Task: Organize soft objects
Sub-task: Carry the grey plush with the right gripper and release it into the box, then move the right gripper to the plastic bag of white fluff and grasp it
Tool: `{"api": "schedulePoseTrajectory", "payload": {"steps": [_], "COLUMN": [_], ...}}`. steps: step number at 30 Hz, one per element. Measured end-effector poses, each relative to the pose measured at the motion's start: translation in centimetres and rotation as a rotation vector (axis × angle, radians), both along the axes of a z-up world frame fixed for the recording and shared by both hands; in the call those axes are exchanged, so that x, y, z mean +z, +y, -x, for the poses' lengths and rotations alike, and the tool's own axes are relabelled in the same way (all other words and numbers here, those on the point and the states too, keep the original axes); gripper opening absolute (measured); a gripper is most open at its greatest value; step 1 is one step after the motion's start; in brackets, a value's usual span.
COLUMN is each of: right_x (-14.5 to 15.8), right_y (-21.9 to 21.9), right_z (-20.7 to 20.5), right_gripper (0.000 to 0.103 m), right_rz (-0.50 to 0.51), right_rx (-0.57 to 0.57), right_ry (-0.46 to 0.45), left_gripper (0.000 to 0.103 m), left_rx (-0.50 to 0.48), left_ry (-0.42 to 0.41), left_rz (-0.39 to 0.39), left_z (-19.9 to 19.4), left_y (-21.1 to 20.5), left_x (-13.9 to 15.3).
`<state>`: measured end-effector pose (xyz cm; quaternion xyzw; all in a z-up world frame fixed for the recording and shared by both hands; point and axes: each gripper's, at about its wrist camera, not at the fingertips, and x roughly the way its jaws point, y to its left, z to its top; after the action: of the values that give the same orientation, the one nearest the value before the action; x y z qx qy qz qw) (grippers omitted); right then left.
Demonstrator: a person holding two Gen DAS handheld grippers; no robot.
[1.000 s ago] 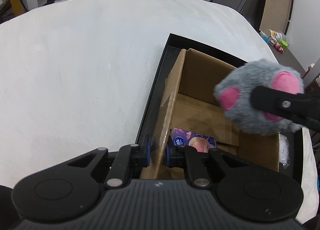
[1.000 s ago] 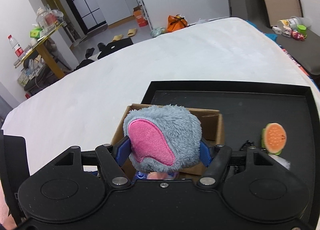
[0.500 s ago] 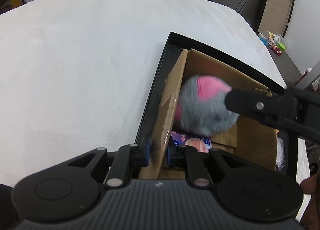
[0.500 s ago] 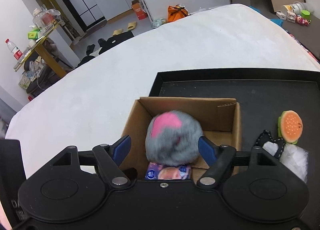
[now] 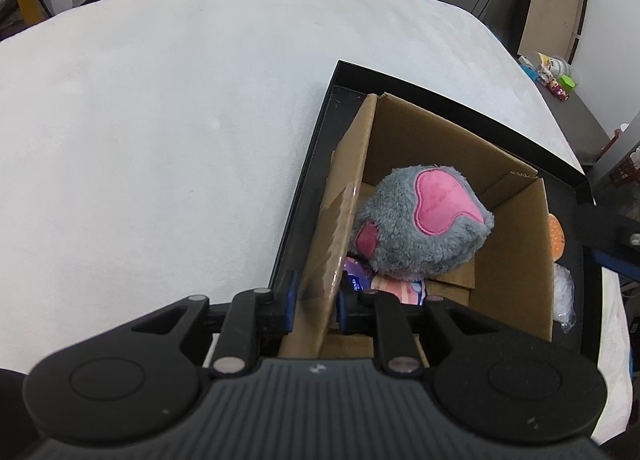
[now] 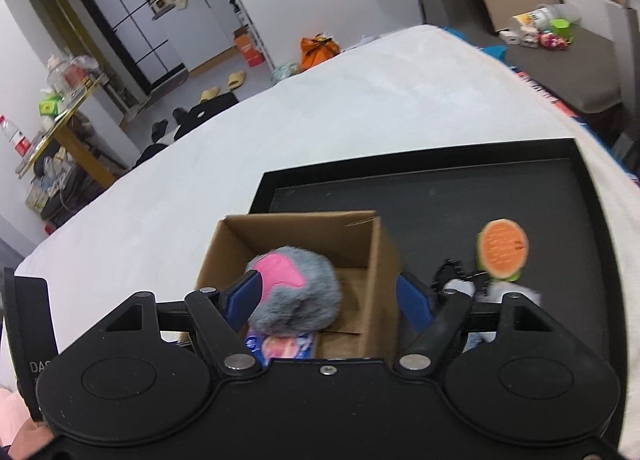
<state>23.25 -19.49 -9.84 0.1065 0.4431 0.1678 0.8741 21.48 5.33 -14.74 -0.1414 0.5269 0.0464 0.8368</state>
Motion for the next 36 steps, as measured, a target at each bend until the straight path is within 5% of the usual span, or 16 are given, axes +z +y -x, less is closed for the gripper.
{"api": "schedulePoseTrajectory", "payload": {"steps": [6, 12, 36], "right_x": [0.3, -0.4, -9.3], "right_y": [-2.3, -4.4, -9.8], "right_z": [-0.1, -0.4, -2.6], "right_gripper": [0.074, 0.074, 0.085], "right_rz": [0.000, 0.020, 0.010], "right_rx": [-0.031, -0.077, -0.303], "right_ry": [-0.011, -0.010, 0.192], "left_gripper": [0.044, 0.054, 0.066], "left_rx": [0.004, -0.010, -0.059], "left_ry": [0.000, -0.010, 0.042], "left_rz": [-0.031, -0.054, -0.158], "left_z": [-0.1, -0.1, -1.2], "left_y": [-0.8, -1.7, -5.1], "left_x": [0.3, 0.7, -0.2]}}
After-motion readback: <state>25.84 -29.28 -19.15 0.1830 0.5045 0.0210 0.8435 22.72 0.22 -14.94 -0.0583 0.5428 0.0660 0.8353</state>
